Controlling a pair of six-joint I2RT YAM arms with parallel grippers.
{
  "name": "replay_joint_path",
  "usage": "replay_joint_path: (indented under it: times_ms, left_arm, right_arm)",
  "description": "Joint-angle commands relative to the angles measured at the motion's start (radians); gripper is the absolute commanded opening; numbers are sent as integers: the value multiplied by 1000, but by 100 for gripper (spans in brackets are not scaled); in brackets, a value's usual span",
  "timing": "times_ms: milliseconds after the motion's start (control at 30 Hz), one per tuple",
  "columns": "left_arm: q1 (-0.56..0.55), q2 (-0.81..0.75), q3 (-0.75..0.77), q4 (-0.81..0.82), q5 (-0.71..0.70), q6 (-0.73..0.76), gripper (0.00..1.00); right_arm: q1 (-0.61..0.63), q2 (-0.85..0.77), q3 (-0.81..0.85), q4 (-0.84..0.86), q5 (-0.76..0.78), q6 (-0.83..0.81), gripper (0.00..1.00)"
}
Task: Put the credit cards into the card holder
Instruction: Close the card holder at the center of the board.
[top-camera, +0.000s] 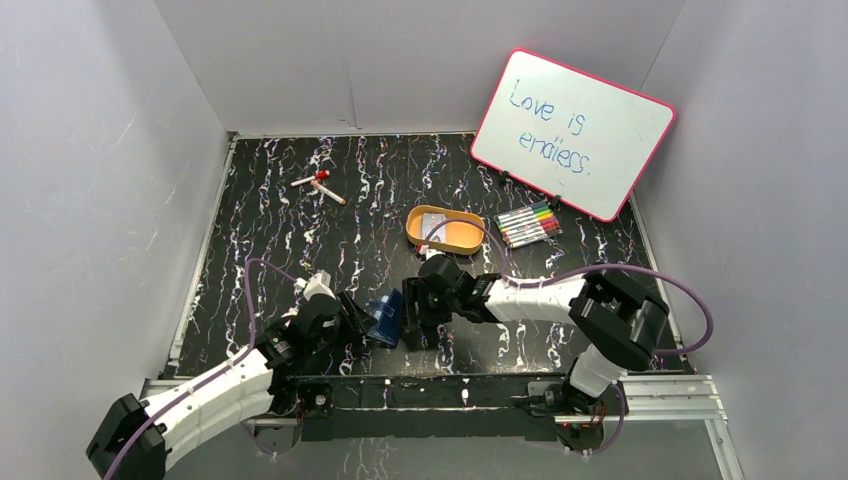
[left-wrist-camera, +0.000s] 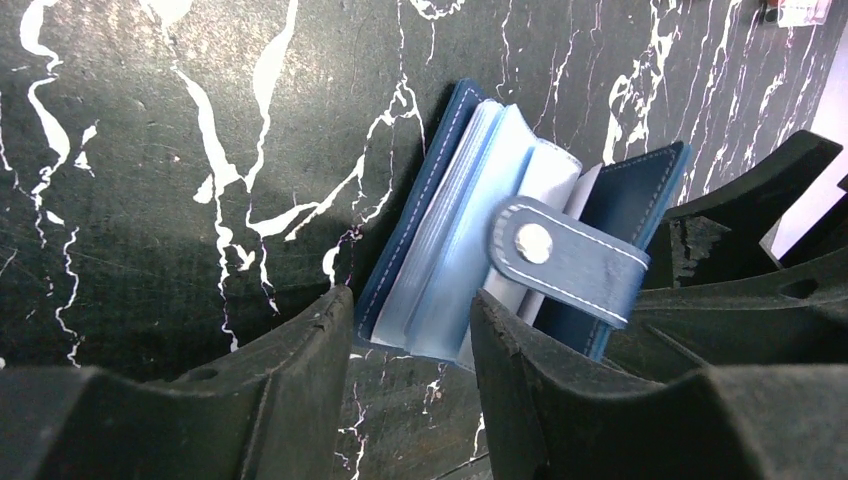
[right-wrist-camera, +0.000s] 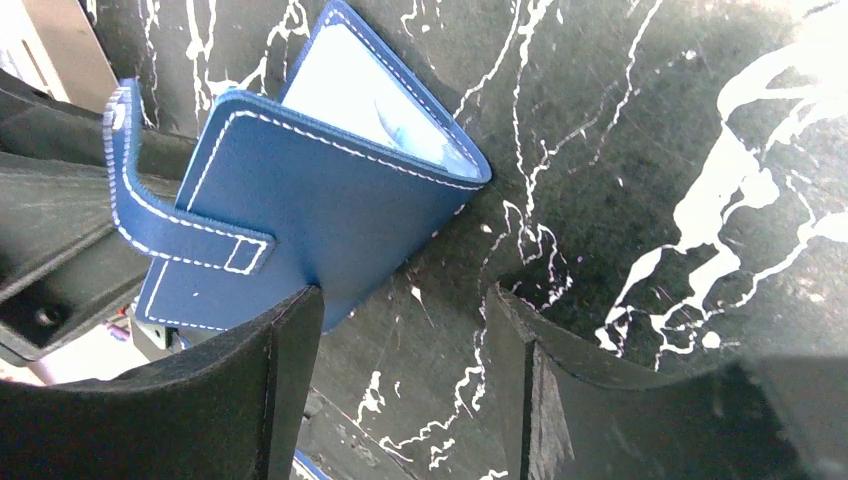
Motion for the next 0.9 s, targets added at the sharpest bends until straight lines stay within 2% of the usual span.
replay_joint_path:
  times_ms: [0, 133, 333, 467, 667, 867]
  left_arm:
    - [-2, 19, -27, 44, 21, 4, 44]
    - [-3, 54, -37, 90, 53, 5, 37]
    - [-3, 127, -39, 202, 124, 26, 17]
    - [-3, 158, -32, 217, 139, 33, 9]
    - [-2, 36, -30, 106, 101, 32, 6]
    - [-2, -101, 16, -91, 51, 40, 13]
  right_arm:
    - [0, 20, 52, 46, 3, 18, 70]
    - [0, 50, 72, 53, 11, 38, 71]
    - [-1, 114, 127, 42, 11, 40, 70]
    - [-1, 151, 143, 25, 19, 36, 66]
    - [-1, 199, 167, -37, 62, 21, 60]
    - [-1, 237, 187, -79, 94, 0, 59]
